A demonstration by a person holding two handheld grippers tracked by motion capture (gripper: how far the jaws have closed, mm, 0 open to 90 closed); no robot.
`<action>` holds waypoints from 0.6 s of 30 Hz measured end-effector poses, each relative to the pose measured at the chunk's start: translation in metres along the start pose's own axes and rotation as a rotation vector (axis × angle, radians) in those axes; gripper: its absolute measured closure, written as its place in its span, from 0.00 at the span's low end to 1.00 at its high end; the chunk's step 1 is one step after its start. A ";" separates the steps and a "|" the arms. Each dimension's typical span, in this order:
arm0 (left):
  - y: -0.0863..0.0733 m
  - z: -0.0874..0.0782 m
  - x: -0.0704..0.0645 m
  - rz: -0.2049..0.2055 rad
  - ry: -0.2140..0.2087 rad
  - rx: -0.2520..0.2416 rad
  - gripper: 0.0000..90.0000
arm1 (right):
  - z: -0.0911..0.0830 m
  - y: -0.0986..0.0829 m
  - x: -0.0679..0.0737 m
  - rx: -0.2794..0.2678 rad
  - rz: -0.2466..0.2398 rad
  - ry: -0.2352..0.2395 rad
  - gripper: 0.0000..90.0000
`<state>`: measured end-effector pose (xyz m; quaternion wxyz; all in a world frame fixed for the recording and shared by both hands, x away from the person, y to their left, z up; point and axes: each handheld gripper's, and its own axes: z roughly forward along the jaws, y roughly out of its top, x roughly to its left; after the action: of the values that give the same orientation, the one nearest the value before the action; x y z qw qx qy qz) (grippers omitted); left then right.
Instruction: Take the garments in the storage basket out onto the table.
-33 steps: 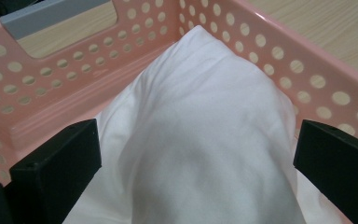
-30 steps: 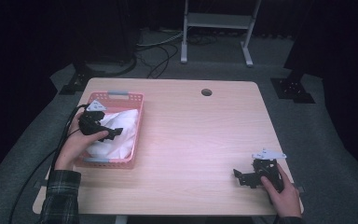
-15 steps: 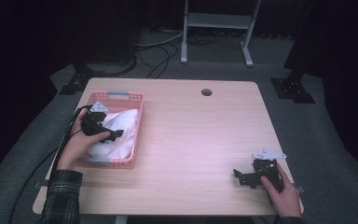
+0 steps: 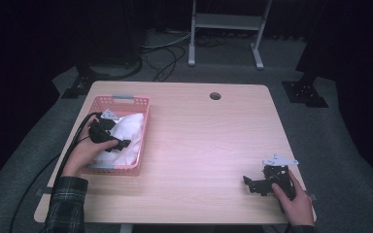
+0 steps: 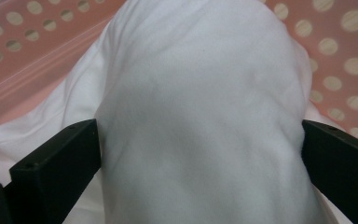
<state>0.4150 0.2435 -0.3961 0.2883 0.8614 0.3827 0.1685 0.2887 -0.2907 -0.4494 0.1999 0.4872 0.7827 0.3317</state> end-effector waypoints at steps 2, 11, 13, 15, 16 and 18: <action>0.000 0.001 0.000 0.000 0.002 0.009 0.00 | 0.000 0.000 0.000 0.000 0.000 0.000 0.00; -0.002 0.006 0.000 -0.006 0.001 0.053 0.00 | 0.000 0.000 0.000 0.000 0.000 0.000 0.00; -0.002 0.007 0.000 -0.008 0.000 0.058 0.00 | 0.000 0.000 0.000 0.000 0.000 0.000 0.00; -0.002 0.008 0.000 -0.018 0.000 0.063 0.00 | 0.000 0.000 0.000 0.000 0.000 0.000 0.00; -0.002 0.009 0.001 -0.019 0.000 0.072 0.00 | 0.000 0.000 0.000 0.000 0.001 0.000 0.00; -0.003 0.011 0.001 -0.028 -0.002 0.090 0.00 | 0.000 0.000 0.000 0.000 0.000 0.000 0.00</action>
<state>0.4196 0.2416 -0.4059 0.2518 0.8682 0.4017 0.1464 0.2887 -0.2907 -0.4494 0.2000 0.4872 0.7828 0.3315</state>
